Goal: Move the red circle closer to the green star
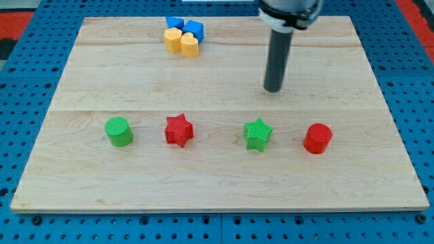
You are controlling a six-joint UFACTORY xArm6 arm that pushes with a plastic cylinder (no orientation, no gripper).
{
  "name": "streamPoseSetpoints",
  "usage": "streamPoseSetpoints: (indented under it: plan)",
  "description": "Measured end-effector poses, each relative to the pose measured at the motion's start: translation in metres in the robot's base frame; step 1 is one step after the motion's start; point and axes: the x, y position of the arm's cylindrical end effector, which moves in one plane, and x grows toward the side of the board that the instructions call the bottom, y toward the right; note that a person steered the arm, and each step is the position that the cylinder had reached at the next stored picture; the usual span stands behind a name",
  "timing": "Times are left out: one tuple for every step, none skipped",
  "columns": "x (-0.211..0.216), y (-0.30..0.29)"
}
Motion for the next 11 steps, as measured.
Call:
streamPoseSetpoints:
  plan:
    - [0.029, 0.045]
    - [0.06, 0.089]
    - [0.097, 0.107]
    - [0.132, 0.093]
    - [0.153, 0.073]
    - [0.127, 0.073]
    - [0.114, 0.063]
    - [0.112, 0.036]
    - [0.098, 0.016]
    - [0.071, 0.01]
    - [0.044, 0.007]
